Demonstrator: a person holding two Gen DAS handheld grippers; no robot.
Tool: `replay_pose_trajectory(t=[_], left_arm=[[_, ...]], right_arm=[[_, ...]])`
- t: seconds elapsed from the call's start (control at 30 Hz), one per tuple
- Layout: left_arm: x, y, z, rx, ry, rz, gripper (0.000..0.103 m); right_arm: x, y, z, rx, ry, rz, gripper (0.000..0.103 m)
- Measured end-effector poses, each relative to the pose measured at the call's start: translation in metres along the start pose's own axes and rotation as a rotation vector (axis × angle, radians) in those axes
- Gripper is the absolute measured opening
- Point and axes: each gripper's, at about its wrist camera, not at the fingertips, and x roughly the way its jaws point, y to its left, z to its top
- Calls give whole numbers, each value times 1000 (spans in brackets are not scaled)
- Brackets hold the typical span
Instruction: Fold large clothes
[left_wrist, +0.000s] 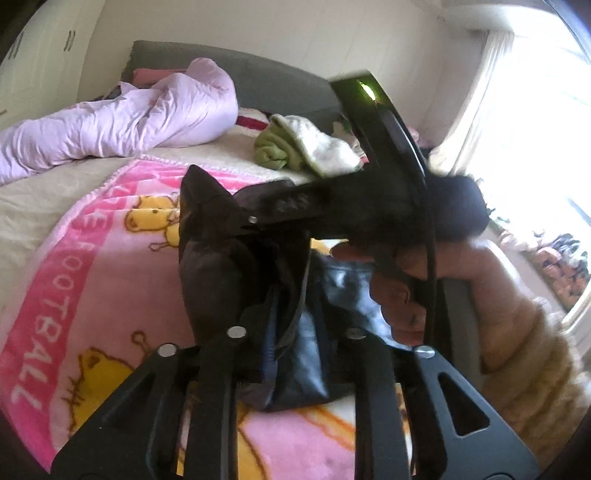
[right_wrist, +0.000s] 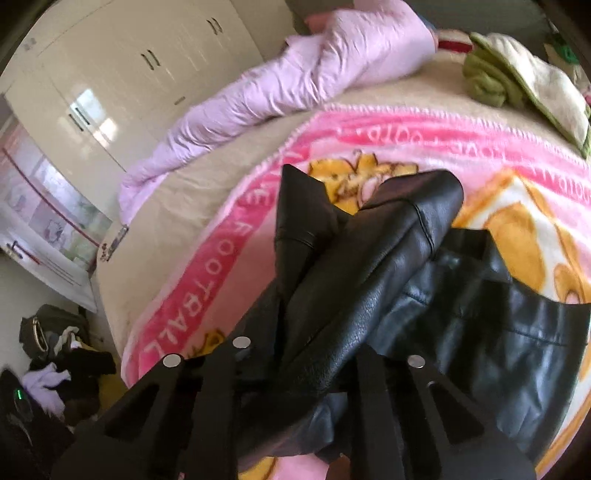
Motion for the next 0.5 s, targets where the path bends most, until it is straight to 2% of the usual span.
replay_pose_trajectory(t=[0.03,0.1,0.13,0.2,0.3,0.37,0.43,0.5], left_arm=[[-9,-1,1,-3,-17,-14,22],[-26,0,4,-13,-61,-52,27],[-31,0,5,-21,-72,-56,36],[-35,6,7,-39,-86,10,57],[-20,27,7,-121,-62,24,56],[2,35,6,-133,7,40,56],[34,36,3,-148,96,15,57],[58,34,-1,-159,144,-4,57]], right_arm=[[-7,-2,-1,0,-19,4,11],[-27,-13,-5,2,-66,22,10],[-37,-21,-7,9,-88,32,10],[-63,-39,-13,15,-135,26,9],[-98,-75,-26,48,-190,18,9],[-113,-95,-35,60,-208,14,8],[-126,-117,-47,79,-223,10,8],[-137,-141,-59,94,-236,4,8]])
